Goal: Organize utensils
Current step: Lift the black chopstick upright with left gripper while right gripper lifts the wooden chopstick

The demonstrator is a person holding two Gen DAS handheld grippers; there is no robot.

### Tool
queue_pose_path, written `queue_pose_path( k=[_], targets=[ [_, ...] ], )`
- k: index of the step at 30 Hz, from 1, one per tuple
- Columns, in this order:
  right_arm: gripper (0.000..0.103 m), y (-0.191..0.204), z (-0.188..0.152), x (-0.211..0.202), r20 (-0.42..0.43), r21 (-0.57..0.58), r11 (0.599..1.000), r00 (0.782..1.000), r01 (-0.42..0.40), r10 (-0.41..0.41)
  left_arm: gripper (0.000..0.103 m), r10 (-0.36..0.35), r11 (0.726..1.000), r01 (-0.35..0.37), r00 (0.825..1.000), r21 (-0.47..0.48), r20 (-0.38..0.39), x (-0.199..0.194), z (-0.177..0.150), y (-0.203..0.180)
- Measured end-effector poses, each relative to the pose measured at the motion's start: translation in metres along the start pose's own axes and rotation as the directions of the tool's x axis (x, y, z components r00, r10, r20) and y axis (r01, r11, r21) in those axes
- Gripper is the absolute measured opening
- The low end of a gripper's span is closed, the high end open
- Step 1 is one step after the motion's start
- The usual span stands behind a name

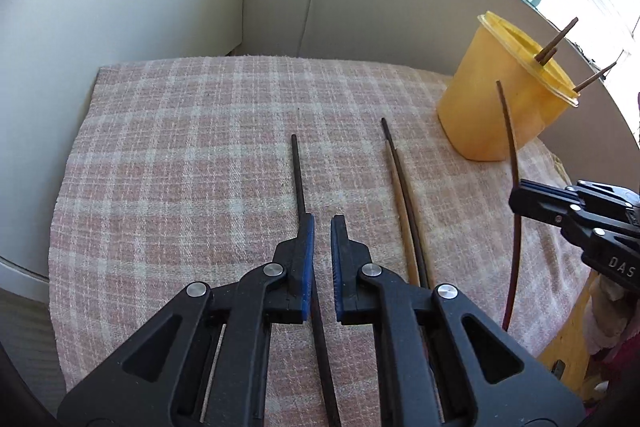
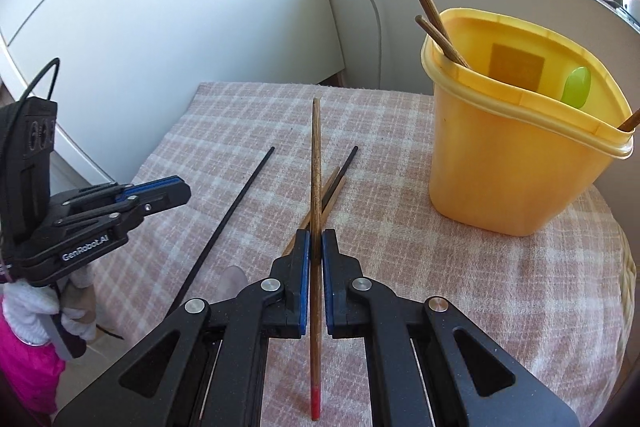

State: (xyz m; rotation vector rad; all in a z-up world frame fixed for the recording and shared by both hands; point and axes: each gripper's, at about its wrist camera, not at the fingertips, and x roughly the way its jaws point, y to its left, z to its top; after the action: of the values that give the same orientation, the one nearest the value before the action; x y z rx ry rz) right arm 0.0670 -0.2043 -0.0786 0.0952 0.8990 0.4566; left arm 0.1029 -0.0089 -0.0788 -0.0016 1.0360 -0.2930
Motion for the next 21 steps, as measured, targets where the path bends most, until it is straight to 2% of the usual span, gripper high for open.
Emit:
queue_pose_path(
  k=[2, 4, 8, 9, 11, 14, 17, 21],
  targets=[
    [0.005, -0.003, 0.0, -0.003, 0.002, 0.012, 1.0, 1.0, -0.003, 0.003, 0.012, 0.016, 1.0, -0.018, 0.995, -0.015, -0.1, 0.023, 0.004, 0.006],
    [0.005, -0.004, 0.0, -0.006, 0.005, 0.022, 1.0, 1.0, -0.009, 0.009, 0.013, 0.011, 0.999, -0.016, 0.987, -0.031, -0.162, 0.039, 0.007, 0.011],
    [0.005, -0.002, 0.001, -0.014, 0.024, 0.01, 1.0, 1.0, -0.006, 0.006, 0.012, 0.033, 0.999, -0.027, 0.984, 0.038, -0.173, 0.042, 0.012, 0.012],
    [0.005, -0.001, 0.002, -0.016, 0.027, 0.006, 1.0, 1.0, -0.006, 0.005, 0.007, 0.038, 0.998, -0.029, 0.985, 0.052, -0.169, 0.043, 0.013, 0.011],
    [0.005, 0.0, 0.005, -0.019, 0.035, -0.002, 1.0, 0.999, -0.006, 0.006, 0.005, 0.027, 0.999, -0.019, 0.986, 0.048, -0.162, 0.04, 0.014, 0.014],
    [0.005, 0.001, 0.007, -0.024, 0.049, -0.003, 1.0, 0.999, -0.009, 0.009, 0.003, -0.014, 1.0, 0.014, 0.994, -0.009, -0.108, 0.025, 0.015, 0.021],
    [0.005, 0.0, 0.007, -0.03, 0.061, -0.003, 1.0, 0.998, -0.011, 0.011, 0.003, -0.049, 0.998, 0.048, 0.999, -0.041, -0.022, -0.008, 0.007, 0.029],
    [0.005, -0.001, 0.005, -0.038, 0.086, -0.011, 1.0, 0.996, 0.001, 0.0, 0.003, -0.099, 0.992, 0.108, 0.988, -0.071, 0.119, -0.057, -0.008, 0.027]
  ],
)
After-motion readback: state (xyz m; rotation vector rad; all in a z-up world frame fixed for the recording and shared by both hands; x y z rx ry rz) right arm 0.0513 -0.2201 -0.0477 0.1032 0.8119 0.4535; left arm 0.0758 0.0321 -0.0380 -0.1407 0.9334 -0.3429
